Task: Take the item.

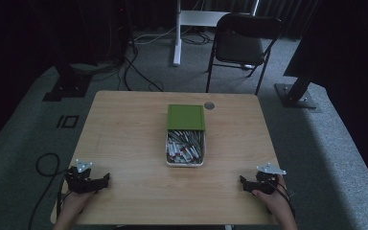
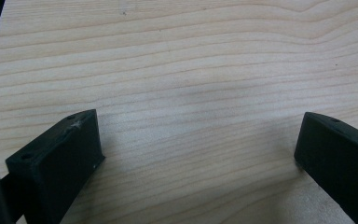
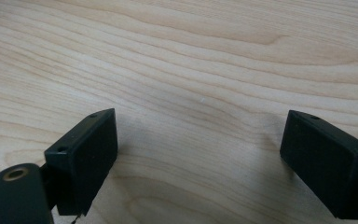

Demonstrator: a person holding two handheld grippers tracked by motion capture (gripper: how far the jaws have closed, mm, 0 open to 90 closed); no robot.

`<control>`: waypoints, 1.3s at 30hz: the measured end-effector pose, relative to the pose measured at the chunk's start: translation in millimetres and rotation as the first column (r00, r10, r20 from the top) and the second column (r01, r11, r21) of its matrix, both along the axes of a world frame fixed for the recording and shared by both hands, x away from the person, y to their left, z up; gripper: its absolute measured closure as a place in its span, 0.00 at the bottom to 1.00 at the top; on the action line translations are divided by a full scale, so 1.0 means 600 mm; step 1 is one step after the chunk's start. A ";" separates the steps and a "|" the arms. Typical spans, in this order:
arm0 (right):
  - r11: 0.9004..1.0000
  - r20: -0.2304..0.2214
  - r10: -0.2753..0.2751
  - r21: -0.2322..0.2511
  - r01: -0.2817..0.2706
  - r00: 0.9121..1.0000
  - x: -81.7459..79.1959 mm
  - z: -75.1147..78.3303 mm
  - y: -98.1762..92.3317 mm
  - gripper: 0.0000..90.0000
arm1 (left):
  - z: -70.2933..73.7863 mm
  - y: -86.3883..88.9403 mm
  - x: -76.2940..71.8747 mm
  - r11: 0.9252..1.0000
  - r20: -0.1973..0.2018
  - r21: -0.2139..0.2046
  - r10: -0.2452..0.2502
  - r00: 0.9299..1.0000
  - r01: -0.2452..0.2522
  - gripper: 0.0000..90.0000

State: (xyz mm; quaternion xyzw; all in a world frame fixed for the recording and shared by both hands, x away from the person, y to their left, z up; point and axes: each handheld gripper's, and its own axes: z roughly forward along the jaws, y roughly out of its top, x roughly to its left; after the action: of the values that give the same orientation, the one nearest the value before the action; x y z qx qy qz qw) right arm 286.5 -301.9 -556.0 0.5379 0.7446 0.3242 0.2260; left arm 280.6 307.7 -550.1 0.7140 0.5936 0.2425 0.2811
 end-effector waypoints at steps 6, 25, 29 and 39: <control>1.000 -0.001 -0.018 0.001 0.018 1.000 0.000 0.000 0.002 0.12 | 0.000 0.000 0.000 1.000 -0.001 0.002 0.001 1.000 -0.001 0.02; 0.997 0.000 -0.082 0.001 0.082 0.997 0.002 0.000 0.011 0.12 | 0.000 0.002 0.000 0.999 0.001 0.001 0.038 0.999 -0.038 0.01; 0.997 -0.004 -0.079 -0.001 0.079 0.997 0.004 0.001 0.020 0.13 | 0.000 0.002 0.000 0.999 0.001 0.000 0.038 0.999 -0.038 0.01; 0.998 0.026 -0.061 -0.012 0.061 0.998 0.015 0.019 0.046 0.13 | 0.000 0.002 0.000 0.999 0.001 0.000 0.037 0.999 -0.037 0.01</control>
State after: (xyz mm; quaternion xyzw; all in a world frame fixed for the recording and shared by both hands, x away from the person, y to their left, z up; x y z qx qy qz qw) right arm 295.8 -274.3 -544.6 0.5547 0.7270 0.3191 0.2490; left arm 280.6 308.8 -550.2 0.7028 0.6067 0.2481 0.2765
